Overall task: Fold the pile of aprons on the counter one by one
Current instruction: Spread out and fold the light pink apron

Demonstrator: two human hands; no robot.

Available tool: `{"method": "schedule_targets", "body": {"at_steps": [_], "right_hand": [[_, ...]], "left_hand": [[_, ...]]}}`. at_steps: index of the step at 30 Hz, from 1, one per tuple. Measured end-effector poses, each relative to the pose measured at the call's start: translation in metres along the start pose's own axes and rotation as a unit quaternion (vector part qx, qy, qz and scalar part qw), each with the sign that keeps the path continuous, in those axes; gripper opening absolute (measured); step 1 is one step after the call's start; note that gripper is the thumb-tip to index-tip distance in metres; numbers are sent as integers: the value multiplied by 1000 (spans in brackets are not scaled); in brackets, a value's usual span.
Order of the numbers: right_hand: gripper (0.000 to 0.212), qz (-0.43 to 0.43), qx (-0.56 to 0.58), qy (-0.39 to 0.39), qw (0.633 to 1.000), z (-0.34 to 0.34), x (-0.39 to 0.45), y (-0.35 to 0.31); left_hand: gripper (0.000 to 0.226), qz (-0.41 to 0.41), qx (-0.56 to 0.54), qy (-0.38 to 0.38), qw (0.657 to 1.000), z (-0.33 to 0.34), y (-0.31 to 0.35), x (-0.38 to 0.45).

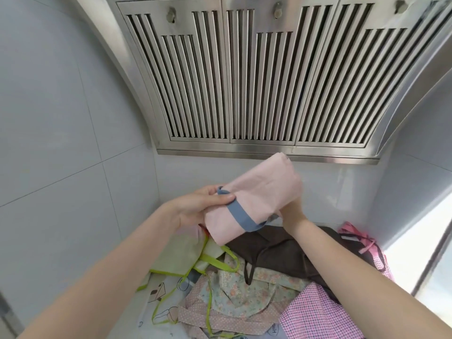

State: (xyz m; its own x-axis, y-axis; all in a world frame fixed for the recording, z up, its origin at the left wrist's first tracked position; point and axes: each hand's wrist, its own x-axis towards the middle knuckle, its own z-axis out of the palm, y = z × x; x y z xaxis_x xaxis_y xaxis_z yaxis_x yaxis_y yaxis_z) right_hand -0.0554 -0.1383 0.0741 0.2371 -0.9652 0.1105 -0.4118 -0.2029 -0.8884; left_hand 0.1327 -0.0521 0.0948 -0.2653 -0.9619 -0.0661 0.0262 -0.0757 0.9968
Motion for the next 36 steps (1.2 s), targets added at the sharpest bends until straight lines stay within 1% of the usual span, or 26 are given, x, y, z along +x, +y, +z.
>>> {"method": "schedule_targets", "body": {"at_steps": [1,2,3,4,5,6,7,9,11,12,13,14,15,17,18,19,21,22,24,25,26,29,31,33,34,36], "right_hand": [[40,-1,64,51,997,-2,1,-4],[41,48,215,33,975,-4,5,-9],[39,73,322,24,944,-5,9,-9],[36,68,414,13,908,-5,9,-12],[32,63,488,-13,871,-7,13,-16],[33,50,525,-38,849,-9,8,-21],[36,31,530,-68,845,-12,8,-23],[47,3,497,-134,858,-16,5,-29],[50,-15,451,-173,876,-19,5,-33],[43,-22,411,-184,893,-21,3,-38],[30,-31,367,-193,910,-24,5,-39],[16,-36,325,-204,923,-25,4,-41],[8,-42,293,-215,931,-27,3,-42],[6,-54,243,-234,940,-29,4,-42],[6,-58,223,-241,943,-30,3,-43],[6,-61,197,-242,948,-30,4,-44],[11,-66,136,-235,960,-29,6,-42],[16,-68,97,-233,965,-29,6,-43],[27,-79,7,-234,969,-26,5,-44],[28,-87,-32,-237,967,-24,4,-44],[29,-93,-61,-246,963,-22,3,-45],[39,-97,-134,-246,955,-17,1,-49],[48,-117,-218,-230,941,-13,2,-52],[44,-142,-294,-204,923,-5,5,-53],[41,-148,-311,-187,920,-1,6,-53],[41,-149,-314,-150,926,4,8,-50]], "left_hand": [[66,4,-16,4,1000,0,-1,0],[52,11,-35,15,999,1,-3,-1],[33,27,-60,33,997,1,-3,-1],[16,48,-92,61,993,0,-3,-2],[10,63,-130,98,985,-1,-1,-1],[14,70,-161,131,976,-5,-1,0],[16,67,-182,157,968,-10,0,2],[14,35,-161,180,970,-14,2,1],[15,-3,-91,169,981,-20,-1,1],[17,-13,-60,155,986,-22,-3,-1],[20,-20,-39,137,990,-23,-5,-3],[29,-25,-25,118,992,-26,-6,-5],[45,-31,-13,98,995,-27,-6,-7],[77,-46,20,55,997,-29,-7,-7],[84,-54,41,34,997,-32,-7,-6],[85,-62,61,13,996,-31,-5,-6],[75,-84,111,-29,990,-31,-2,-6],[63,-100,137,-44,985,-30,-1,-5],[30,-133,200,-66,968,-25,1,-2],[19,-145,237,-67,958,-23,1,2],[13,-148,272,-63,949,-20,2,6],[7,-143,361,-39,921,-8,11,17],[20,-126,454,-24,881,1,16,24],[37,-104,534,-13,839,10,15,34],[39,-92,552,-7,829,14,13,40],[33,-65,564,9,823,19,10,51]]}}
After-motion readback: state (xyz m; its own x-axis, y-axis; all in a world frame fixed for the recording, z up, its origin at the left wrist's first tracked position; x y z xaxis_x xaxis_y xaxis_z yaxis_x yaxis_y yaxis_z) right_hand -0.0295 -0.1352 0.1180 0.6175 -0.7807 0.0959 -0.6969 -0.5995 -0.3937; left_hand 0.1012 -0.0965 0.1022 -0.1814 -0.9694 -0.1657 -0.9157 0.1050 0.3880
